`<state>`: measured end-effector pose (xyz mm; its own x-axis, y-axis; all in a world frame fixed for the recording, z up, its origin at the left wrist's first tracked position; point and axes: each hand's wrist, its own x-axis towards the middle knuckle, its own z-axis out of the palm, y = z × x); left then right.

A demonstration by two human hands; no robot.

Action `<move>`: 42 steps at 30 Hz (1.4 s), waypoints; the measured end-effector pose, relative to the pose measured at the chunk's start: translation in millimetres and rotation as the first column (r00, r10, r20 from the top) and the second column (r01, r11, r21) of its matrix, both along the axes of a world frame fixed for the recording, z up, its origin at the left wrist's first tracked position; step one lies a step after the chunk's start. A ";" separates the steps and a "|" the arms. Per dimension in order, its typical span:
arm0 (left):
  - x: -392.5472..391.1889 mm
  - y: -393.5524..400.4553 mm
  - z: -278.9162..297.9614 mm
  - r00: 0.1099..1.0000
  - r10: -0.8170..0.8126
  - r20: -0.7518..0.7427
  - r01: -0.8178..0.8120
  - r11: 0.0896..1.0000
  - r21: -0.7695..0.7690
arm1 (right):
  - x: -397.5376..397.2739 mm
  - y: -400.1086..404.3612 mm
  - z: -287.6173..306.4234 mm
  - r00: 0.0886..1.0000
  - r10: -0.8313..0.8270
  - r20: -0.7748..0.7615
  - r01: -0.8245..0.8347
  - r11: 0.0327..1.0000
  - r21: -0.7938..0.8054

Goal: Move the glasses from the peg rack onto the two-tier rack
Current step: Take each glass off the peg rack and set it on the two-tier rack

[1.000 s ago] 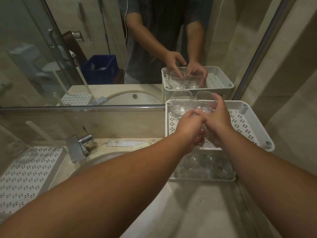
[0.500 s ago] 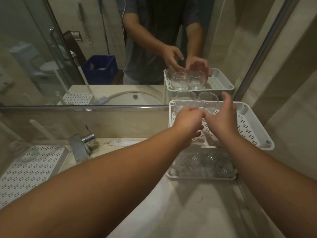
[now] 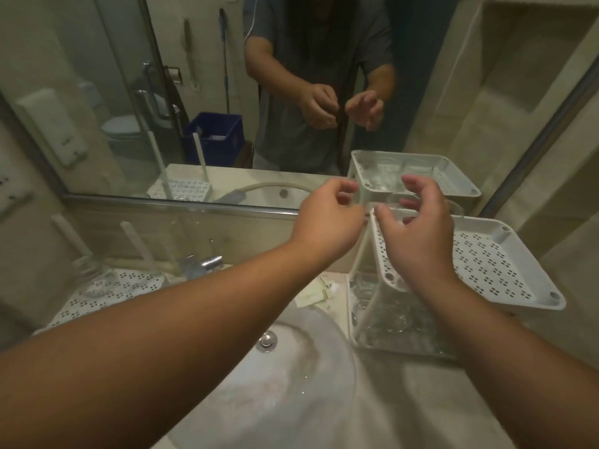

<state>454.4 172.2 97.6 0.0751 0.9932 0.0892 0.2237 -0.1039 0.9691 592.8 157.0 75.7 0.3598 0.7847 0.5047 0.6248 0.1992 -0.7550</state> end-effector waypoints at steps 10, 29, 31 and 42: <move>-167.5 -6.7 -9.7 0.981 0.157 -0.116 -0.165 0.984 -0.061 | -168.5 13.2 -14.0 0.953 0.301 0.025 -0.296 0.947 -0.123; -428.7 -27.5 -76.3 0.874 0.449 -0.188 -0.484 0.841 -0.242 | -424.4 42.2 -96.6 0.749 0.645 0.150 -0.556 0.735 -0.388; -437.6 -26.2 -84.7 0.867 0.461 -0.188 -0.497 0.825 -0.271 | -439.1 46.6 -104.8 0.716 0.675 0.177 -0.558 0.706 -0.436; -462.8 -14.8 -127.3 0.838 0.450 -0.309 -0.538 0.772 -0.337 | -489.8 88.2 -145.0 0.495 0.792 0.356 -0.485 0.592 -0.643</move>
